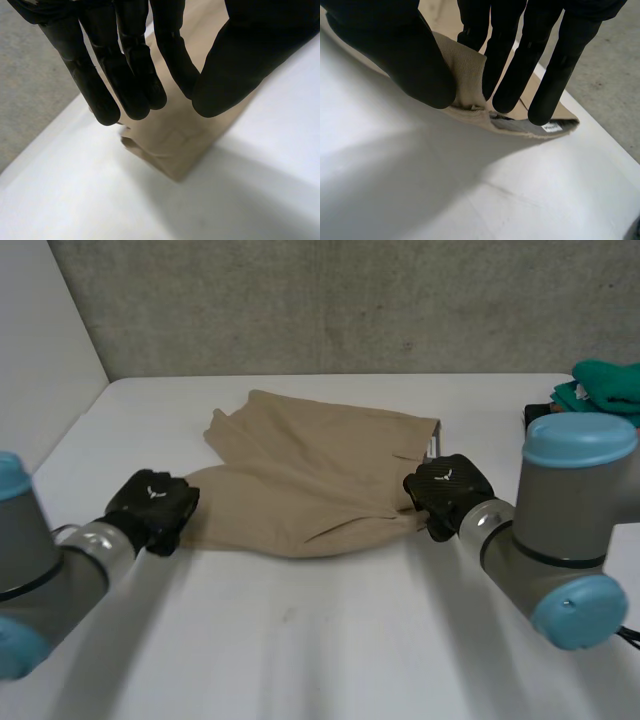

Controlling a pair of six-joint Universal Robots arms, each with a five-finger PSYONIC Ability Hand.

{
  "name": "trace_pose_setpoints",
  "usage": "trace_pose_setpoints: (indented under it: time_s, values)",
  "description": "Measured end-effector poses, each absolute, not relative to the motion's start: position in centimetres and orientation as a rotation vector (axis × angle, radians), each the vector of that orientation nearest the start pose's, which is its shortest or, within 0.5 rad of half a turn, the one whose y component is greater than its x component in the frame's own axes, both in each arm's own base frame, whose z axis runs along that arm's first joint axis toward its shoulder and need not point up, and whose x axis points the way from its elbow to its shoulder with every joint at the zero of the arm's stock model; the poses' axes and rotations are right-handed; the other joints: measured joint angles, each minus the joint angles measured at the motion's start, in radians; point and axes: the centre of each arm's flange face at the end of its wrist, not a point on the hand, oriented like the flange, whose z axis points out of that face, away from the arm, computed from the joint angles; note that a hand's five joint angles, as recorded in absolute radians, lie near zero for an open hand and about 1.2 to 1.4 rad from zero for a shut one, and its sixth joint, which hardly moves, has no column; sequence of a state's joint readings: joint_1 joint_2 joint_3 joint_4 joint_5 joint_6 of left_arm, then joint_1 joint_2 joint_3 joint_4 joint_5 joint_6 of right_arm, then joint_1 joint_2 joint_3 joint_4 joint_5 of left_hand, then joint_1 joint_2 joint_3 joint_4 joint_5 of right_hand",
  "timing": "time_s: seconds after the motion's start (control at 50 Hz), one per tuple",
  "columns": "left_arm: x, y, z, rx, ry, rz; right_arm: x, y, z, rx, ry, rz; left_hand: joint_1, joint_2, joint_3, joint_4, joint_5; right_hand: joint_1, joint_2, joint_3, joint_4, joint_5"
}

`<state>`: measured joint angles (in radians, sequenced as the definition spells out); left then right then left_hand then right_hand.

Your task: Fold the laundry.

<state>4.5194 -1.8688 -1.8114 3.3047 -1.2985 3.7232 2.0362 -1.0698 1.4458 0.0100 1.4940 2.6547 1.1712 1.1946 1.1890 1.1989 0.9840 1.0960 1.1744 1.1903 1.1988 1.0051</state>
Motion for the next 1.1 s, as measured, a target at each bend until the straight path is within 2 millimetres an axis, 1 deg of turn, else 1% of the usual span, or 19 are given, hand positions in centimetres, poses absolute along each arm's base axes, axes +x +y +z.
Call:
trace_pose_setpoints:
  time_s: [0.1,0.14,0.16,0.2,0.22,0.24,0.26,0.28,0.32,0.4,0.5,0.56,0.82,0.84,0.9,0.92,0.94,0.98,1.1]
  values:
    - [-20.3,-22.0,19.0,1.306,2.384,-1.667,27.5,-24.9,18.8,-1.481,2.261,-1.607,0.0,0.001,0.001,0.0,0.0,0.0,0.0,0.0,0.0,0.0]
    - [-20.1,-21.0,19.5,1.335,2.401,-1.649,27.0,-24.6,19.3,-1.544,2.263,-1.576,0.0,-0.002,0.0,-0.003,0.0,0.0,0.0,0.0,0.0,0.0]
    - [-20.0,-20.8,19.6,1.345,2.404,-1.651,26.8,-24.6,19.5,-1.559,2.264,-1.569,-0.147,-0.151,-0.149,-0.133,-0.123,0.0,0.0,0.0,0.0,0.0]
    - [-19.9,-21.0,19.6,1.35,2.4,-1.671,26.6,-24.7,19.7,-1.552,2.27,-1.569,-0.393,-0.345,-0.338,-0.346,-0.334,0.0,0.0,0.0,0.0,0.0]
    - [-19.9,-21.0,19.6,1.35,2.4,-1.671,26.6,-24.7,19.7,-1.552,2.27,-1.569,-0.393,-0.345,-0.338,-0.346,-0.334,0.0,0.0,0.0,0.0,0.0]
    - [-19.9,-21.7,19.4,1.339,2.392,-1.703,26.6,-25.2,19.8,-1.507,2.282,-1.582,-0.793,-0.738,-0.712,-0.73,-0.706,0.0,0.0,0.0,0.0,0.0]
    - [-19.9,-22.0,19.2,1.333,2.39,-1.713,26.6,-25.3,19.8,-1.492,2.286,-1.584,-0.793,-0.738,-0.712,-0.73,-0.706,0.0,0.0,0.0,0.0,0.0]
    - [-19.9,-22.7,18.9,1.317,2.389,-1.737,26.7,-25.7,19.7,-1.442,2.298,-1.593,-0.881,-0.867,-0.858,-0.878,-0.843,0.0,0.0,0.0,0.0,0.0]
    - [-20.0,-23.6,18.3,1.292,2.394,-1.764,26.8,-26.1,19.4,-1.383,2.311,-1.6,-0.881,-0.887,-0.882,-0.9,-0.865,0.0,0.0,0.0,0.0,0.005]
    - [-20.6,-25.3,16.7,1.234,2.434,-1.797,27.0,-26.9,18.7,-1.257,2.336,-1.601,-0.858,-0.876,-0.87,-0.884,-0.845,0.0,0.0,0.0,0.0,0.009]
    - [-21.2,-26.4,15.0,1.208,2.478,-1.772,27.1,-27.5,18.2,-1.195,2.341,-1.613,-0.777,-0.809,-0.803,-0.812,-0.769,0.0,0.0,0.0,0.0,0.013]
    - [-21.5,-26.8,14.2,1.216,2.481,-1.745,27.2,-27.6,18.0,-1.186,2.338,-1.623,-0.686,-0.721,-0.713,-0.72,-0.677,0.0,0.0,0.0,0.0,0.013]
    - [-22.1,-28.1,12.3,1.289,2.433,-1.711,27.3,-27.4,16.9,-1.203,2.362,-1.61,-0.674,-0.694,-0.689,-0.693,-0.648,0.0,0.0,0.0,0.0,0.013]
    - [-22.2,-28.2,12.1,1.293,2.425,-1.717,27.3,-27.4,16.8,-1.203,2.364,-1.608,-0.658,-0.67,-0.661,-0.67,-0.628,0.0,0.0,0.0,0.0,0.013]
    - [-22.4,-28.5,11.7,1.304,2.401,-1.731,27.3,-27.3,16.8,-1.203,2.366,-1.608,-0.454,-0.489,-0.49,-0.497,-0.459,0.0,0.0,0.0,0.0,0.013]
    - [-22.4,-28.6,11.6,1.306,2.392,-1.737,27.2,-27.3,16.8,-1.202,2.366,-1.609,-0.454,-0.489,-0.49,-0.497,-0.459,0.0,0.0,0.0,0.0,0.013]
    - [-22.5,-28.7,11.4,1.309,2.376,-1.748,27.2,-27.2,16.8,-1.202,2.366,-1.611,-0.201,-0.235,-0.234,-0.239,-0.207,0.0,0.0,0.0,0.0,0.013]
    - [-22.6,-29.0,11.3,1.31,2.341,-1.776,27.2,-27.2,16.8,-1.2,2.366,-1.616,-0.043,-0.065,-0.066,-0.068,-0.036,0.0,0.0,0.0,0.0,0.013]
    - [-22.7,-29.6,12.2,1.262,2.256,-1.86,27.2,-27.2,17.2,-1.197,2.36,-1.635,-0.018,0.0,-0.002,0.0,0.012,0.0,0.0,0.0,0.0,0.013]
